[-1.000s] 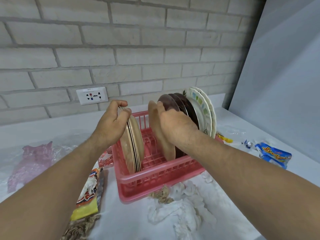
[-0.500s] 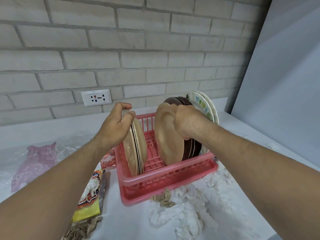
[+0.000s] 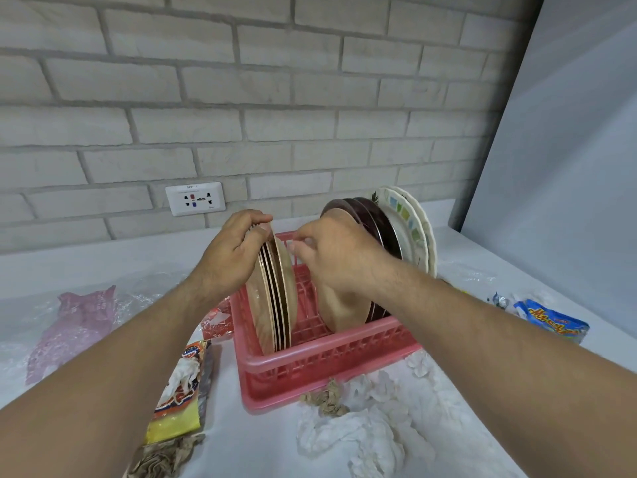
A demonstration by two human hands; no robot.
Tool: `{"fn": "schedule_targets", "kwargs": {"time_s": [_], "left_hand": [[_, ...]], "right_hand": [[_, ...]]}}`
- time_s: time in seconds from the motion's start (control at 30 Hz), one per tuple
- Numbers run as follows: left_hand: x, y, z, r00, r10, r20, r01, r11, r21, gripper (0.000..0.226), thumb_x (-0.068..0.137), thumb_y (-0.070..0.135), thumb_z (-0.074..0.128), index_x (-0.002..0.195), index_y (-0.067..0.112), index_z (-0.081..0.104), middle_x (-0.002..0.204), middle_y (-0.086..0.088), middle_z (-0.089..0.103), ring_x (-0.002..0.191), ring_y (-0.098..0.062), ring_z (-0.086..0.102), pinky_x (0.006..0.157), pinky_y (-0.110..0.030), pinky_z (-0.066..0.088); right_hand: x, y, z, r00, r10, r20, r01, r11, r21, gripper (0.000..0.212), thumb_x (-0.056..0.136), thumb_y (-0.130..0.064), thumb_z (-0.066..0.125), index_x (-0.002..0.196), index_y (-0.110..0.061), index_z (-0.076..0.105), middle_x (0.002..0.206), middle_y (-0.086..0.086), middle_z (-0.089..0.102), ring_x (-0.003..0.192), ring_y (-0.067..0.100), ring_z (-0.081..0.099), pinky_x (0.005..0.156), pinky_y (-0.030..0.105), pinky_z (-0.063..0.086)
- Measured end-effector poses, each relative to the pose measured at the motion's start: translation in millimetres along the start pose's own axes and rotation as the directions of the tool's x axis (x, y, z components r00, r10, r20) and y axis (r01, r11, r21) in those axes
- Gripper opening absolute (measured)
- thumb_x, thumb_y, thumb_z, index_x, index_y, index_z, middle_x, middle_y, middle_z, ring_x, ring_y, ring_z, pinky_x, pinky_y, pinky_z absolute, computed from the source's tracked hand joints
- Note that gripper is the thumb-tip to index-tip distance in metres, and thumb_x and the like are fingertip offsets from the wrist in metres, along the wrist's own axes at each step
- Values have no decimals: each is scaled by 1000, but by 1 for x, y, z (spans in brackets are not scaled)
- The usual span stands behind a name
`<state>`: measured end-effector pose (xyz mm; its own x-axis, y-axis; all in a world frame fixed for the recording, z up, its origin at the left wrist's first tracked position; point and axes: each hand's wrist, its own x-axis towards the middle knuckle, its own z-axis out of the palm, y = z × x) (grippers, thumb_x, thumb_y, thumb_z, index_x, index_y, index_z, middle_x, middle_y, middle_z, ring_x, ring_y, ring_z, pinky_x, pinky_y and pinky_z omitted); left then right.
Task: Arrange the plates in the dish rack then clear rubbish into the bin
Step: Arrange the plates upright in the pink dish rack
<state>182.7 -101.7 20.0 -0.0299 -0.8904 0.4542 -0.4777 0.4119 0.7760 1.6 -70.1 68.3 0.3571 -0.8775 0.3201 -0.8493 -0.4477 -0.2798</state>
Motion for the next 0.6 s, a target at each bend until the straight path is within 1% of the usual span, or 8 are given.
{"fn": "schedule_targets", "kwargs": {"time_s": [0.07,0.13,0.23,0.3,0.37,0.43,0.5,0.6], "left_hand": [[1,1,0,999,36,-6,-36,999,5,23,98,21,45,114,26,61,114,15,52,103,14,47,88,-6,33],[2,3,0,999,52,4,-52,999,12,25,97,16,45,113,25,62,111,14,52,103,14,46,89,-3,30],[5,5,0,999,22,30,-23,1000,15,28,97,15,43,115,23,64,119,8,51,112,4,45,97,-9,29],[6,5,-1,998,-4,63,4,1000,15,32,98,17,42,120,23,64,125,6,48,118,2,42,95,-4,24],[6,5,0,996,-15,86,14,1000,13,33,99,19,40,122,25,63,128,6,45,120,1,40,94,-2,22],[6,7,1,996,-16,91,15,1000,6,33,100,18,39,121,24,63,129,6,45,120,2,39,93,1,22],[5,7,1,997,-14,81,14,1000,3,33,100,18,39,123,22,62,130,6,45,119,3,39,91,4,22],[3,3,-1,998,-12,69,10,999,31,36,100,26,40,134,23,50,135,9,45,123,0,38,97,-10,25]], "right_hand": [[-1,-3,10,999,28,26,-32,989,144,35,97,-44,45,79,-25,69,66,-9,64,71,7,60,70,29,50],[-3,-6,16,998,63,18,-65,958,279,37,97,-42,47,68,-25,63,48,-12,55,48,-1,53,48,16,42],[-6,-13,20,995,99,16,-99,941,323,28,97,-39,49,84,-23,68,53,-11,55,44,0,52,36,11,33],[-5,-17,21,993,115,7,-113,954,278,27,98,-35,45,86,-19,64,62,-8,57,48,5,52,40,17,35],[-3,-20,21,992,123,0,-122,984,131,26,97,-29,42,87,-15,62,68,-1,59,55,12,55,46,23,37],[0,-24,22,993,117,23,-115,992,-58,16,95,-20,47,96,-11,61,71,1,57,60,16,56,49,26,41],[2,-23,24,983,173,60,-165,980,-110,10,92,-13,54,101,-11,58,70,0,54,58,14,53,47,26,43],[2,-17,28,959,268,97,-260,962,-85,16,91,-10,55,107,-11,55,70,0,53,59,14,53,44,25,42]]}}
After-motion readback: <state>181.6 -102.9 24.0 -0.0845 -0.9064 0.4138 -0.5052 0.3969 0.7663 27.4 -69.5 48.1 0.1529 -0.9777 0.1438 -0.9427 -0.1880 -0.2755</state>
